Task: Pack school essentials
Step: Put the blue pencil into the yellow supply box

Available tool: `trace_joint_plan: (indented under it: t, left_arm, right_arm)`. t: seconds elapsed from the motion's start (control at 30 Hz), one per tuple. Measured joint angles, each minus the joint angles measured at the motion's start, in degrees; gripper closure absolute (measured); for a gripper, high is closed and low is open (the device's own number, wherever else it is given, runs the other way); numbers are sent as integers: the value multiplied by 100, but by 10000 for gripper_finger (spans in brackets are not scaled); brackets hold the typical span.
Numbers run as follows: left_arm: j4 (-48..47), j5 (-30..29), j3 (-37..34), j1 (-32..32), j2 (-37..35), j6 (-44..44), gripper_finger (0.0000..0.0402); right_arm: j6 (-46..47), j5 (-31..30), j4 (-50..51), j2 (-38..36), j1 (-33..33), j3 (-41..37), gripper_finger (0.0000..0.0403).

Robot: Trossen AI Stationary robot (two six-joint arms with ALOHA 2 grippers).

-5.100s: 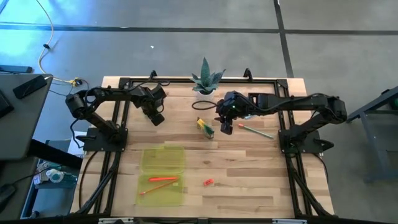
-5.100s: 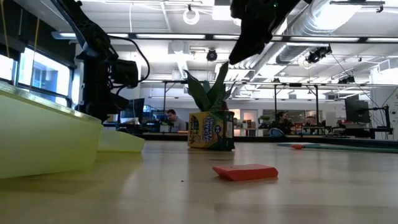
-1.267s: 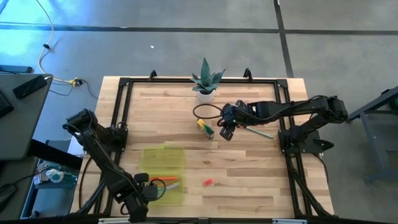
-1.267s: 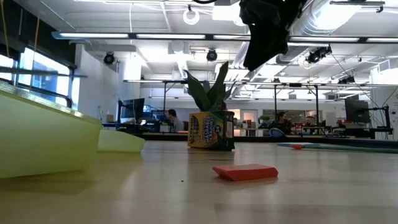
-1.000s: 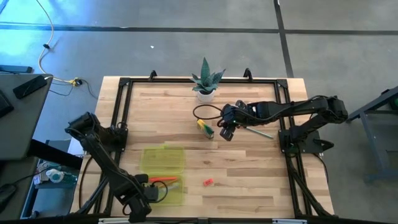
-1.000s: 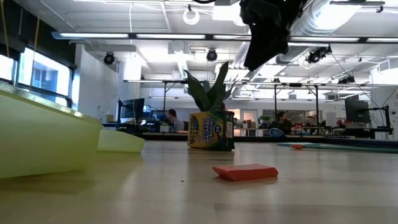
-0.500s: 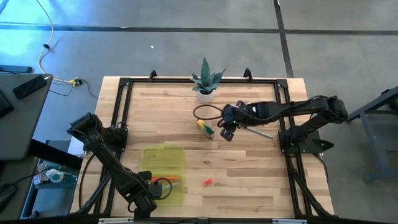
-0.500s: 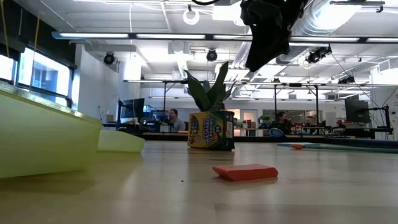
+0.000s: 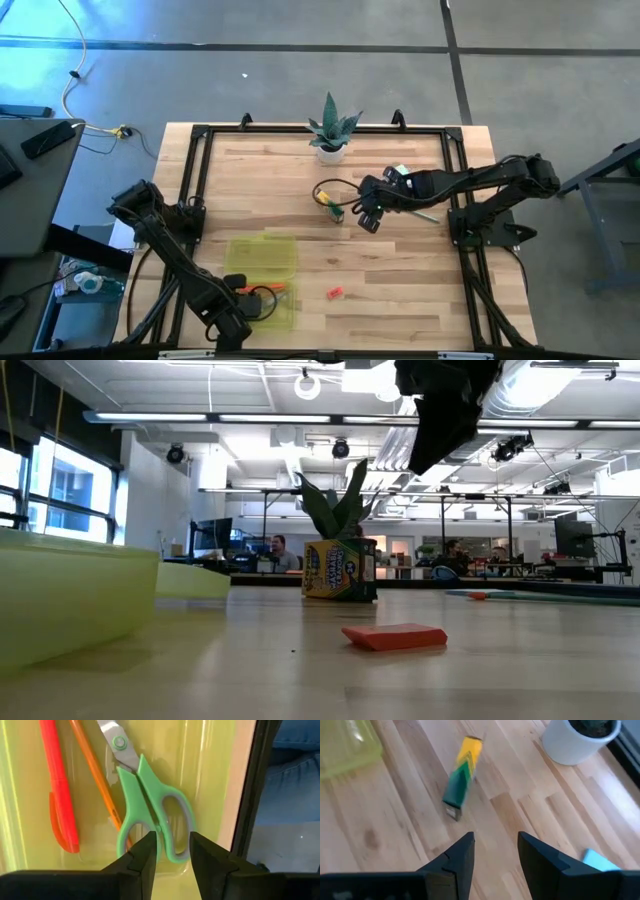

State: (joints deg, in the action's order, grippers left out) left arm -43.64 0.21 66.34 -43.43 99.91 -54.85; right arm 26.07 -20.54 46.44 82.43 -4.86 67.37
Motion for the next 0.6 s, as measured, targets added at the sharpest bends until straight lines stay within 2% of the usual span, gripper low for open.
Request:
trace_joint_plan:
  t: [0.17, 0.3, 0.6]
  left_arm:
    - [-114, -40, 101, 34, -168, 235, 306]
    - [-402, -341, 166, 71, -412, 421, 311]
    - [-1199, -1760, 138, 428, -1239, 956, 311]
  right_arm:
    - [96, -118, 332, 0, -20, 0, 261]
    - [75, -277, 566, -7, -19, 0, 261]
    - [-206, -494, 1325, -46, 43, 2, 261]
